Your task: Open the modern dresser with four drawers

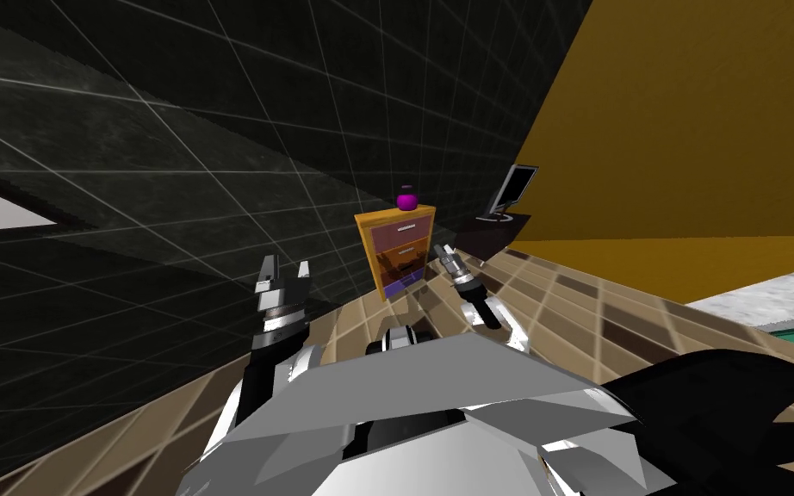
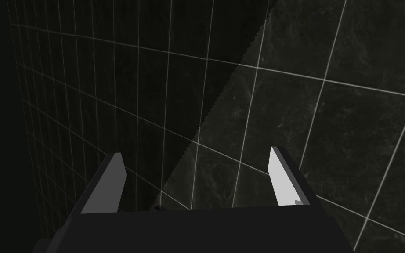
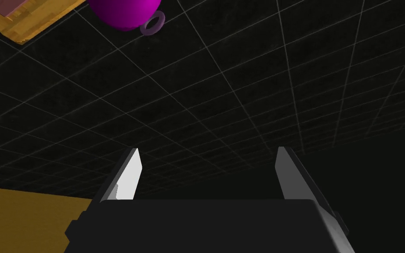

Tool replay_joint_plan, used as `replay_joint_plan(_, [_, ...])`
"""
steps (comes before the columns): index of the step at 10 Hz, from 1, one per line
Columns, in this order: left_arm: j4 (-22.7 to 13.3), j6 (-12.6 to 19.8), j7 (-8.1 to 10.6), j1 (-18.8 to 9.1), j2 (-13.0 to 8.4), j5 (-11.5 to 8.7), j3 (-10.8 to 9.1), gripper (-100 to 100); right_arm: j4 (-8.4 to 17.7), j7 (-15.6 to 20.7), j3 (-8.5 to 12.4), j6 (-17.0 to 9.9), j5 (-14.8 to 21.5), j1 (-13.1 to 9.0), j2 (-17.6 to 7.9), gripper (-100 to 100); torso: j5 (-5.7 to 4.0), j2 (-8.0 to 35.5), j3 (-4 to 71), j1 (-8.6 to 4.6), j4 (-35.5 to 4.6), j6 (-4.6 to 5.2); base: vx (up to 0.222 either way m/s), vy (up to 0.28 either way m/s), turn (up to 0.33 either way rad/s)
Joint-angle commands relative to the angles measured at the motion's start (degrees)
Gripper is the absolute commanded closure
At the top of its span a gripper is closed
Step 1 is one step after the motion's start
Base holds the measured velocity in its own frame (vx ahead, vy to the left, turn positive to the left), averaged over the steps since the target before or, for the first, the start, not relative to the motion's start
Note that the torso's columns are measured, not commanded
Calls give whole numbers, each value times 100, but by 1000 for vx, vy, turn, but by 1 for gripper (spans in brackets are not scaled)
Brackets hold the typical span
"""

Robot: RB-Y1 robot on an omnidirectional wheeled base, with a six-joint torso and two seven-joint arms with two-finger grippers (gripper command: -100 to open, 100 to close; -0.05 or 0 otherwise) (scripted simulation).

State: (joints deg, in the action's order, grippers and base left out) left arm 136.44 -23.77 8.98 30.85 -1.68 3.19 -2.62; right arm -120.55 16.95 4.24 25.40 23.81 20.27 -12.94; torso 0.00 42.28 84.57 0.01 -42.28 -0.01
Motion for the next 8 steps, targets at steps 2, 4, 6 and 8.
replay_joint_plan(2, [0, 0, 0, 0, 0, 0, 0, 0, 183, 440, 40, -20, 294, -170, -28, -100, 0, 2, -1, 0, -1, 0, 34, 22, 39])
replay_joint_plan(4, [0, 0, 0, 0, 0, 0, 0, 0, 306, 703, 63, -43, 498, -293, -41, -100, 0, -1, 0, -1, 0, 0, 34, 18, 41])
replay_joint_plan(6, [0, 0, 0, 0, 0, 0, 0, 0, 434, 969, 86, -68, 704, -419, -54, -100, 0, -4, 2, 2, 1, 0, 45, 25, 43])
replay_joint_plan(8, [0, 0, 0, 0, 0, 0, 0, 0, 569, 1239, 109, -93, 913, -547, -68, -100, 0, 0, 0, 1, 0, 0, 36, 22, 40])
